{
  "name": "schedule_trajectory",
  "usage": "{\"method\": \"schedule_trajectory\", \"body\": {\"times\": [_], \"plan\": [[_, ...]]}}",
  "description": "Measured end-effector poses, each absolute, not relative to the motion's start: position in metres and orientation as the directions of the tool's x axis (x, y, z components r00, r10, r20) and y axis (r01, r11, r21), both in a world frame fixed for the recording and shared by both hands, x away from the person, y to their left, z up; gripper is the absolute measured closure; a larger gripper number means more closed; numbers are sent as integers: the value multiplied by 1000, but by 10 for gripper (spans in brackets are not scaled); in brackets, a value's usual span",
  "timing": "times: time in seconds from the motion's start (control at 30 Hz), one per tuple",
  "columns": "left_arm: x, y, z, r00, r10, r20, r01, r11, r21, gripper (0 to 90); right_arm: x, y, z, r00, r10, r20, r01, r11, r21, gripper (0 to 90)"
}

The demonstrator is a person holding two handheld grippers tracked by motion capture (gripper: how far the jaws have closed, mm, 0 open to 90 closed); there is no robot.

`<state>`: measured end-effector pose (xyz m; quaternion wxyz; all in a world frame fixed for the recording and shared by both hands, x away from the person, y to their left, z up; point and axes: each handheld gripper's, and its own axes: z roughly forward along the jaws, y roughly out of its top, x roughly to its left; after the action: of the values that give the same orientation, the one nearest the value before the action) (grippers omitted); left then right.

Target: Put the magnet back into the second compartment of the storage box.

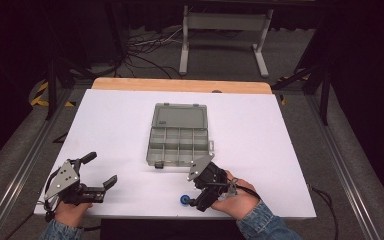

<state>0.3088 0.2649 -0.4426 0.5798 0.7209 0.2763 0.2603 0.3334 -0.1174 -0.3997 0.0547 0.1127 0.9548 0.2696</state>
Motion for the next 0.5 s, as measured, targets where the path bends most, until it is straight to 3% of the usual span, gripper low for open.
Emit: {"method": "schedule_trajectory", "body": {"times": [0.5], "plan": [[309, 265, -443, 712, 700, 55, 94, -172, 981, 6, 330, -102, -422, -977, 212, -16, 178, 855, 486, 139]]}}
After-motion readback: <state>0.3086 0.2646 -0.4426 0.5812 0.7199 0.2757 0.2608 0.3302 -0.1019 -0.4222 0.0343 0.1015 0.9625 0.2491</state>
